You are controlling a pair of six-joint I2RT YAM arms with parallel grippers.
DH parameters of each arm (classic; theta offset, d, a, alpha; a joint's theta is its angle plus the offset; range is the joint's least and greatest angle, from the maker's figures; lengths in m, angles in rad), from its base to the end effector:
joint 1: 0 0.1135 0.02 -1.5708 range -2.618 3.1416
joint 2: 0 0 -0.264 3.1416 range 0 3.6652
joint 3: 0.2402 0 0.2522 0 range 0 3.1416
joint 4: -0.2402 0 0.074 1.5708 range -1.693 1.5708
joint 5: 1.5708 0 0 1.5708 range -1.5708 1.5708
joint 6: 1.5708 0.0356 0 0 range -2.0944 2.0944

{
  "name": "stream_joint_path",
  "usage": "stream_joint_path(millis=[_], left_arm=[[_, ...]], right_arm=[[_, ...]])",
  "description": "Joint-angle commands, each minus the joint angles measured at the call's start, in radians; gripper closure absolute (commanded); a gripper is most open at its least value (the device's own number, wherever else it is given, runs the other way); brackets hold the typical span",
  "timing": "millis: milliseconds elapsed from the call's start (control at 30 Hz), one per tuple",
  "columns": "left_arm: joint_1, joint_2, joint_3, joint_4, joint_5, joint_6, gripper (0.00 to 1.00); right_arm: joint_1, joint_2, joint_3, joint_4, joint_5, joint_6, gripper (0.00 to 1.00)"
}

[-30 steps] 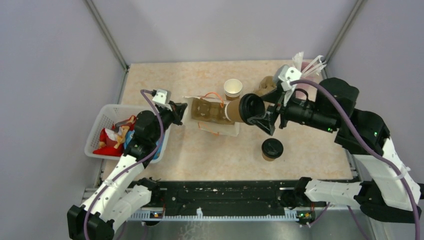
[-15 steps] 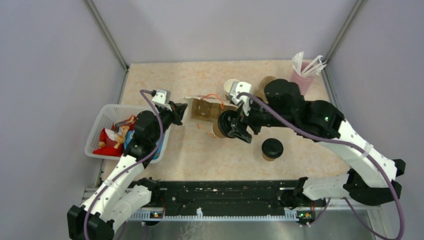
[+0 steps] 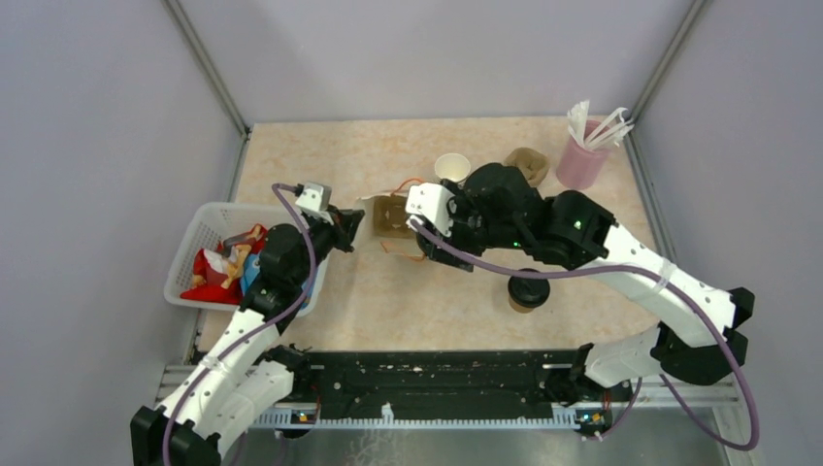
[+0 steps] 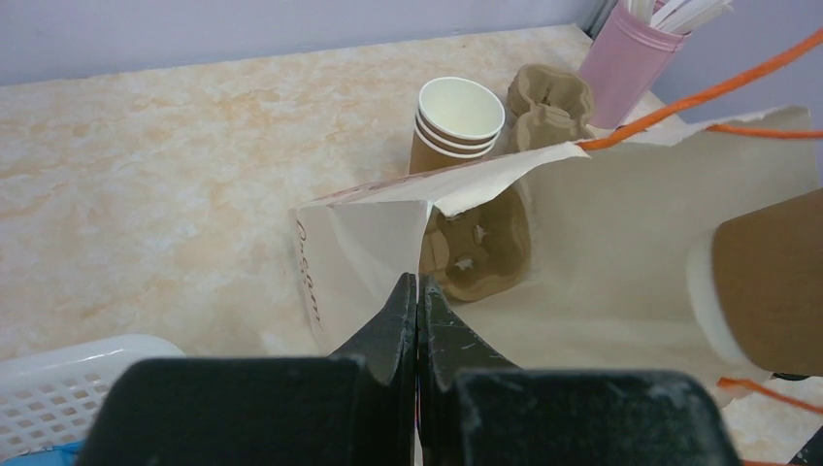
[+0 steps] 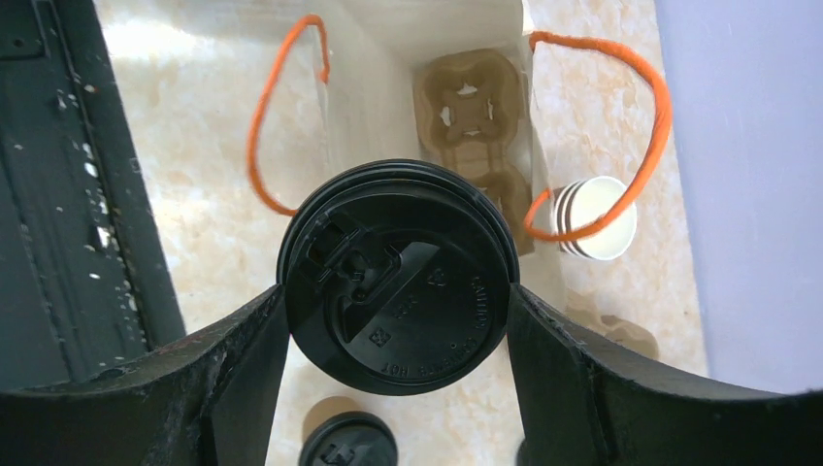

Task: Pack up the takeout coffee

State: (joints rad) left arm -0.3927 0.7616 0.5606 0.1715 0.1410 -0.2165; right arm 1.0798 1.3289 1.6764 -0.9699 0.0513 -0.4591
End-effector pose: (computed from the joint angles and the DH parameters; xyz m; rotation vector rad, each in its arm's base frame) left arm 0.1738 -0.0774 0.3023 0.2543 1.6112 -0.5835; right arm 0.1222 0.2246 0.4458 -1.5148 1.6057 0.2921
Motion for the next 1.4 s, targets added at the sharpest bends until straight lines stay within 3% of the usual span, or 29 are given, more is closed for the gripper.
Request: stream_joint_path(millis=[0, 267, 1000, 1367], left_arm=[[-0.003, -0.029, -0.008, 0.065, 0.021, 0.003, 1.00], [-0.003, -0.077, -0.066, 0.097, 0.048, -0.033, 1.00], [-0.003, -0.219, -0.154, 0.103, 0.061, -0.027, 1.00], [-0.002, -0.223, -0.142, 0.074, 0.078, -0.015, 1.00]], right_arm=[[0.028, 0.045, 0.009, 0.036, 0.059, -0.127, 0.44], [0.055, 0.135, 0.038, 0.044, 0.125, -0.191, 0.44], [0.100, 0.160, -0.233, 0.229, 0.267, -0.189, 0.44], [0.099, 0.211, -0.270, 0.307, 0.253, -0.219, 0.44]])
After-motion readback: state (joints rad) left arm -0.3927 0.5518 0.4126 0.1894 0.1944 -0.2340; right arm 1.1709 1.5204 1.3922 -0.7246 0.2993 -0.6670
